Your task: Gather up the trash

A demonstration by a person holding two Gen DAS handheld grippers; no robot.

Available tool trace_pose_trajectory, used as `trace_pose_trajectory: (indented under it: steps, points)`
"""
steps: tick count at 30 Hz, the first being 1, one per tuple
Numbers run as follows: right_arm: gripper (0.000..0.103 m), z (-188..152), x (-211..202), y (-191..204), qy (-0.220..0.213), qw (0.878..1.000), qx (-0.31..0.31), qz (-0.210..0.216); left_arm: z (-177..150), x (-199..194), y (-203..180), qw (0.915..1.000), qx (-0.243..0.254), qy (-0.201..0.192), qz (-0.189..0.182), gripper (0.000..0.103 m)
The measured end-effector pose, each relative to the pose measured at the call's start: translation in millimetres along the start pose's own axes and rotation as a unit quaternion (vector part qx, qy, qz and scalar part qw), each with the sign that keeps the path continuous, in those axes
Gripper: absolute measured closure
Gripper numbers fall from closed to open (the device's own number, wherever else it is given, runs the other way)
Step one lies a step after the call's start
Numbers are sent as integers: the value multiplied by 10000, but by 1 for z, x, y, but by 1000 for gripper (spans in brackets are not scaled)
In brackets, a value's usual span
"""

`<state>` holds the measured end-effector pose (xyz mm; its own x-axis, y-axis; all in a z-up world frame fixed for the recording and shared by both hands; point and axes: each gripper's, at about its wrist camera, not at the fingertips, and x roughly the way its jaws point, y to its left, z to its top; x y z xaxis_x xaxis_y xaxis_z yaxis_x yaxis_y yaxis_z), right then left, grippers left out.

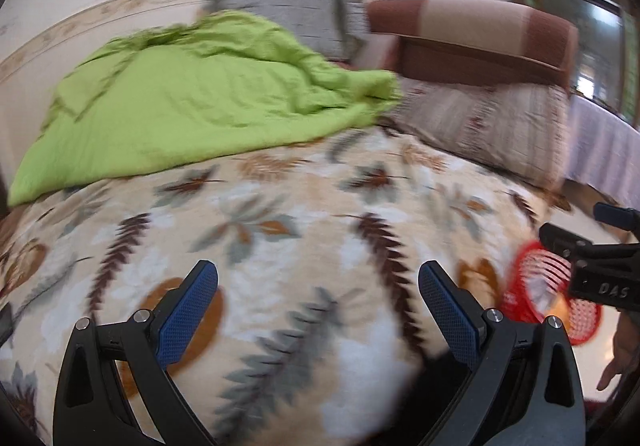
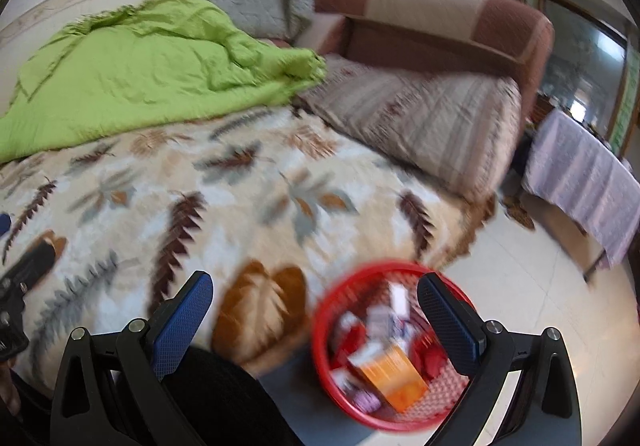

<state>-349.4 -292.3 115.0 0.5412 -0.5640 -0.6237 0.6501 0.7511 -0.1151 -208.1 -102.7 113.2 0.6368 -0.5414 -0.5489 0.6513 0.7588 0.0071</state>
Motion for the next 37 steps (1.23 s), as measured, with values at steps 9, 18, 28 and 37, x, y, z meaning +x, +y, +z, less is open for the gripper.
trace_pose_trajectory:
  steps: [9,18,28,37]
  points:
    - [0,56,64,113,345,9914,-639,1092,-19,55,139,9651,-1577,892,1891,3]
    - [0,55,174,259,995,9765,-1120,1550,-51,110,199,9363,-2149,1837,2086,3]
    - [0,47,213,273,1251,9715,-876,1813,-46,135,202,9341,-1875,1875,2391,0]
    - [0,45,213,274,1205,9720,-879,1815,-44,138,205,9383,-1806,1841,2305,0]
